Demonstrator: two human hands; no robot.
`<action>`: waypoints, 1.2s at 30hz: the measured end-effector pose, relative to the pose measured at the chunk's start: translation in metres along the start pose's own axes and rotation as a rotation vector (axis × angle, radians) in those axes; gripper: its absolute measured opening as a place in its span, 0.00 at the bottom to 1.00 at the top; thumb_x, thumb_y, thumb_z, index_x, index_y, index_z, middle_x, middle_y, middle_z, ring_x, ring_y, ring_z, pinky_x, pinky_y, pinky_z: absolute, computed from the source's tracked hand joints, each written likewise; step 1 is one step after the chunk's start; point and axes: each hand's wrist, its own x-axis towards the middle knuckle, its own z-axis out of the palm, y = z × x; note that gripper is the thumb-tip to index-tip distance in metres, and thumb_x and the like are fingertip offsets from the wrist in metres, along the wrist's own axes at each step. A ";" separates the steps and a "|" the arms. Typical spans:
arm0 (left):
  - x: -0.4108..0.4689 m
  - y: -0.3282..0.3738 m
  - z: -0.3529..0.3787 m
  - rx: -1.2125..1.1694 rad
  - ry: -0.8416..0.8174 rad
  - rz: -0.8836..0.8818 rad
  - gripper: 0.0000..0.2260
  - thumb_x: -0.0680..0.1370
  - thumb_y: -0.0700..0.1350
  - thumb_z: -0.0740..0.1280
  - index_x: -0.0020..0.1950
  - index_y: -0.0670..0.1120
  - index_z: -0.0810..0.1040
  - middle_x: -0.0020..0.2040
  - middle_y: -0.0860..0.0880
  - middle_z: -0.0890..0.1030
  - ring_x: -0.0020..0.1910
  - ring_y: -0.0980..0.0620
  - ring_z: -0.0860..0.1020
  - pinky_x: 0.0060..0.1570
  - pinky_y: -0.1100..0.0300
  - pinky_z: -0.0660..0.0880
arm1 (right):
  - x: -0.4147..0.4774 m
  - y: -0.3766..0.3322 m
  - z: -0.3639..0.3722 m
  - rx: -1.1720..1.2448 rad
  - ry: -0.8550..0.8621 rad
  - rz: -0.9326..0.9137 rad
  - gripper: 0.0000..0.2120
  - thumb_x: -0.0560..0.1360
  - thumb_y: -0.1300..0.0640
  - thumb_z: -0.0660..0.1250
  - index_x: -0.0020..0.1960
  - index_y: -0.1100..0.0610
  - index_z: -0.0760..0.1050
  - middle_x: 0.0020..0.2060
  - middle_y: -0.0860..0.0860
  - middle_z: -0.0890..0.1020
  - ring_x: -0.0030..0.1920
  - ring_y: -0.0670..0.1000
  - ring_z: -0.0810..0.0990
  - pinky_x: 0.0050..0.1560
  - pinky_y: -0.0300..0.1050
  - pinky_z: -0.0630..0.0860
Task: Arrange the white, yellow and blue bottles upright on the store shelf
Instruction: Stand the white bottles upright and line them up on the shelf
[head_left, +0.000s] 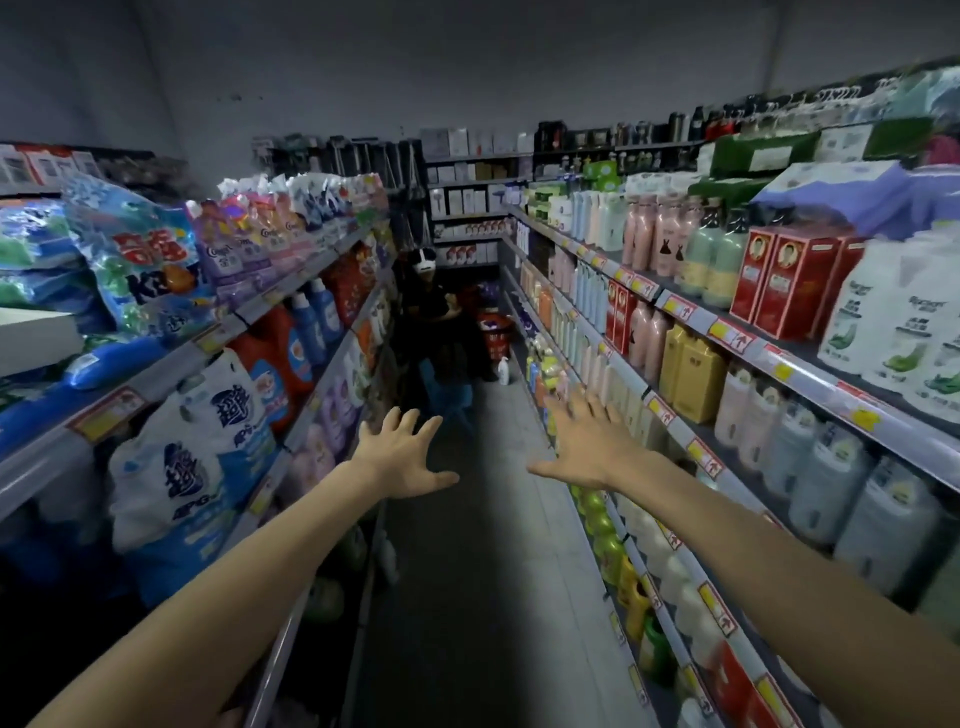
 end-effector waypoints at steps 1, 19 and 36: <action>0.010 -0.002 0.007 0.001 -0.015 -0.001 0.48 0.74 0.77 0.59 0.85 0.55 0.45 0.85 0.46 0.49 0.84 0.39 0.45 0.77 0.29 0.51 | 0.008 0.004 0.009 0.005 -0.018 -0.006 0.54 0.73 0.25 0.61 0.85 0.51 0.41 0.84 0.60 0.42 0.83 0.64 0.39 0.81 0.65 0.45; 0.198 -0.076 0.150 -0.056 -0.022 0.010 0.45 0.76 0.72 0.62 0.85 0.53 0.50 0.83 0.45 0.57 0.84 0.41 0.52 0.78 0.32 0.53 | 0.210 0.027 0.134 0.000 -0.236 -0.029 0.52 0.75 0.27 0.63 0.84 0.49 0.39 0.84 0.61 0.44 0.83 0.64 0.38 0.81 0.62 0.42; 0.432 -0.189 0.210 -0.159 -0.060 0.106 0.39 0.78 0.70 0.61 0.84 0.53 0.57 0.80 0.47 0.66 0.81 0.43 0.61 0.77 0.39 0.61 | 0.478 0.002 0.211 -0.040 -0.373 -0.013 0.52 0.75 0.26 0.61 0.85 0.52 0.41 0.83 0.62 0.47 0.83 0.63 0.43 0.81 0.62 0.46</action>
